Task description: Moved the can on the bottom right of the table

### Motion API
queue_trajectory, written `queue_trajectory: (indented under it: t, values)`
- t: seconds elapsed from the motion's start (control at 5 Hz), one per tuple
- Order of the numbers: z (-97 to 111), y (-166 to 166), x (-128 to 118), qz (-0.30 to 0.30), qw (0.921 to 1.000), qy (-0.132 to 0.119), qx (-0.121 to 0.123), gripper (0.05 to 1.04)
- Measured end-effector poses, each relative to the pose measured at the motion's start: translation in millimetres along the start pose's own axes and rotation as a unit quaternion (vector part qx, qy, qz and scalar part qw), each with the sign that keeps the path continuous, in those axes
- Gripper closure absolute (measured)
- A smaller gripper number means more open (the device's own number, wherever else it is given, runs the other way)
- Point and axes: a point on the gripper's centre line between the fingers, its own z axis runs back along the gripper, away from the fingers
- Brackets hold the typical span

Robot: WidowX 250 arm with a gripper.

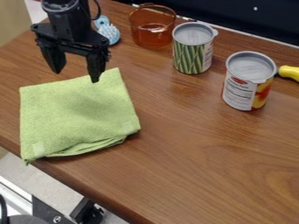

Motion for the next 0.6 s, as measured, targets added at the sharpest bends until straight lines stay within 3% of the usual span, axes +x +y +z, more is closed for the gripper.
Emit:
queue_trajectory:
  t: [0.2, 0.6]
  values:
    - [-6, -2, -3, -0.002, 0.9999, 0.012, -0.002, 0.087]
    - [-7, -25, 13, -0.099, 0.9950, 0.014, 0.005, 0.087]
